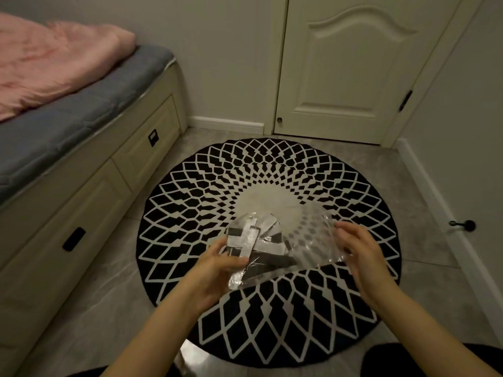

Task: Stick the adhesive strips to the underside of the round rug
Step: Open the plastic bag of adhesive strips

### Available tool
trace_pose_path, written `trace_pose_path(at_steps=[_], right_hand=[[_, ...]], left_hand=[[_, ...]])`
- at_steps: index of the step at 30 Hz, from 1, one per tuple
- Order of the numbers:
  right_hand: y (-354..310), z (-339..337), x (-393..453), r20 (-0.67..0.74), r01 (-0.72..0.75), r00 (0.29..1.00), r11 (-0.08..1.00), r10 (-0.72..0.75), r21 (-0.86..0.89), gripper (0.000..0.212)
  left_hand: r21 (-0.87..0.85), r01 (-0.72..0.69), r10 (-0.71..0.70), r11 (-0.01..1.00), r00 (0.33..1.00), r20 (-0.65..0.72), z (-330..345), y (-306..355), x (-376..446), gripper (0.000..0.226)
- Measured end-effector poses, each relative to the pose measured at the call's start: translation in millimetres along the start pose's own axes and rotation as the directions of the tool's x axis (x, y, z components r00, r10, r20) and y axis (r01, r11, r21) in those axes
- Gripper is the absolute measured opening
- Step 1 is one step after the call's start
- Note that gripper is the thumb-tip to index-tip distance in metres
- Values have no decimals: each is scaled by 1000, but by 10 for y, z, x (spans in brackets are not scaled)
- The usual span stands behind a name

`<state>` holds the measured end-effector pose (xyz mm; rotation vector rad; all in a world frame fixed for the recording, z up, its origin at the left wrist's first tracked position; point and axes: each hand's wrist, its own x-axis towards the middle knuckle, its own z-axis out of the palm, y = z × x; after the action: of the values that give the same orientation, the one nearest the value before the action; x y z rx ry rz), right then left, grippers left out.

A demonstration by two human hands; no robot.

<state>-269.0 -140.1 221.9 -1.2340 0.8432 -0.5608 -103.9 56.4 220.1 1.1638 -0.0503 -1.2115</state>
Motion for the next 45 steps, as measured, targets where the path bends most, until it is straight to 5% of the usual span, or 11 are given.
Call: trace_pose_path(at_steps=[3, 8, 13, 18, 22, 28, 32, 36, 45], right_hand=[[-55, -3, -10, -13, 158, 987, 977, -161, -145, 21], [-159, -38, -12, 114, 35, 993, 996, -25, -80, 34], [-224, -30, -44, 334, -82, 932, 980, 140, -182, 34], [-214, 12, -99, 416, -30, 886, 922, 203, -387, 22], [-171, 74, -120, 419, -3, 876, 870, 241, -493, 34], [-201, 153, -184, 533, 156, 842, 907, 85, -391, 29], [-153, 135, -208, 605, 289, 793, 836, 64, -467, 66], [-149, 124, -178, 627, 355, 778, 796, 40, -491, 37], [-211, 117, -249, 624, 307, 774, 797, 110, -520, 74]], left_hand=[[-5, 2, -1, 1000, 1000, 6, 11, -3, -3, 57], [17, 31, -31, 999, 999, 13, -12, -3, -5, 59], [13, 101, -101, 995, 994, 29, 44, 2, -36, 36], [88, 106, -104, 990, 994, -22, 60, -42, -11, 37], [102, 123, -120, 987, 992, -36, 98, -83, -9, 34], [187, 189, -180, 964, 981, -68, 154, -101, -15, 33], [219, 193, -191, 956, 981, -30, 150, -60, -35, 40], [219, 203, -208, 954, 978, -2, 126, -21, -54, 44], [126, 213, -219, 969, 975, 40, 65, -24, -20, 42]])
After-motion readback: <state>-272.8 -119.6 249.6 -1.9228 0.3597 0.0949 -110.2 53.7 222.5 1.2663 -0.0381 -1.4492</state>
